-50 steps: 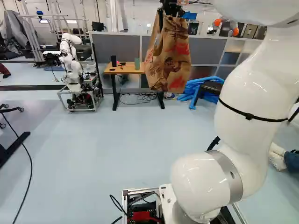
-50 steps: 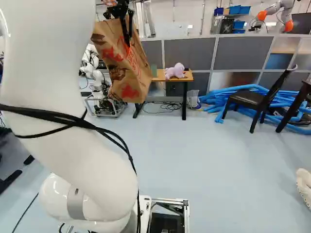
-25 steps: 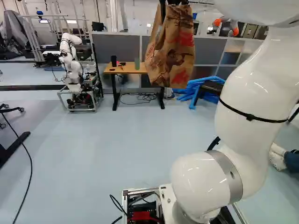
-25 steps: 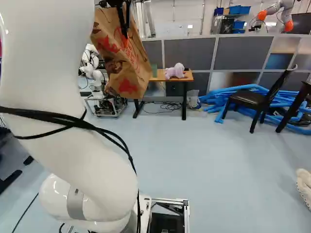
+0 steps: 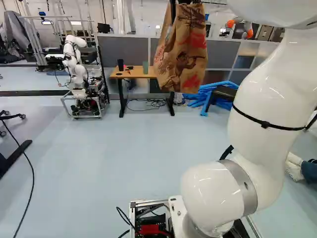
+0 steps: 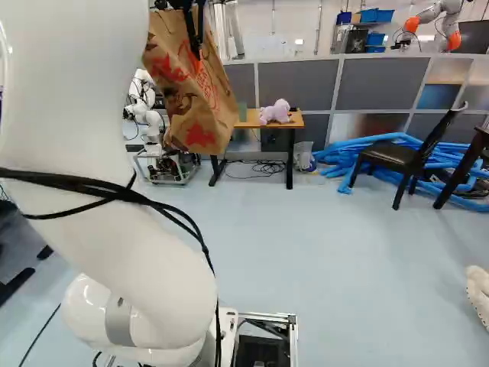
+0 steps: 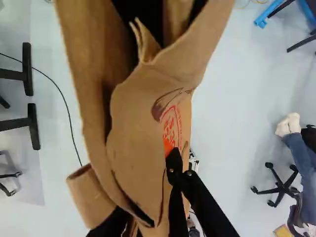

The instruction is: Pick up the bag on the ground and place it on the table

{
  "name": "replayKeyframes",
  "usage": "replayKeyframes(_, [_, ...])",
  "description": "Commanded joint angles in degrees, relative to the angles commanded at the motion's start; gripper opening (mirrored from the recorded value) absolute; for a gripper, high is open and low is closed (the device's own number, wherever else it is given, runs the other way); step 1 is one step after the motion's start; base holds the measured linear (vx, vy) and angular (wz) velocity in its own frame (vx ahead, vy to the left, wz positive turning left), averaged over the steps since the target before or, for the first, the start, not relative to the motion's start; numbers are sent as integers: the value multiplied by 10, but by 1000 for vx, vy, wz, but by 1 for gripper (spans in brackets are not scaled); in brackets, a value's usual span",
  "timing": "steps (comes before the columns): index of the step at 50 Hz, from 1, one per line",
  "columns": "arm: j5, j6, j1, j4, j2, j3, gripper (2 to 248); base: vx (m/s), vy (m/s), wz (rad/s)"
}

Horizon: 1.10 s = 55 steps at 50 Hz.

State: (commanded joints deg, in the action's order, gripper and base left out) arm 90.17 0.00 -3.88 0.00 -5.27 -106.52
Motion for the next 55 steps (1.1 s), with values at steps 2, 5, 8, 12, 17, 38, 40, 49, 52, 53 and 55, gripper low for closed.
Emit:
replayKeyframes(2, [0, 0, 0, 0, 0, 0, 21, 0, 0, 0])
replayKeyframes(5, [0, 0, 0, 0, 0, 0, 21, 0, 0, 0])
replayKeyframes(8, [0, 0, 0, 0, 0, 0, 21, 0, 0, 0])
replayKeyframes(12, [0, 0, 0, 0, 0, 0, 21, 29, 1, -3])
replayKeyframes(17, [0, 0, 0, 0, 0, 0, 21, 47, 1, -2])
replayKeyframes(38, [0, 0, 0, 0, 0, 0, 21, 100, 1, -7])
replayKeyframes(40, [0, 0, 0, 0, 0, 0, 21, 150, 4, -8])
replayKeyframes(49, [0, 0, 0, 0, 0, 0, 21, 156, 2, -9])
replayKeyframes(52, [0, 0, 0, 0, 0, 0, 21, 159, -1, -16])
replayKeyframes(53, [0, 0, 0, 0, 0, 0, 21, 154, -2, -13])
replayKeyframes(55, [0, 0, 0, 0, 0, 0, 21, 154, 0, -14])
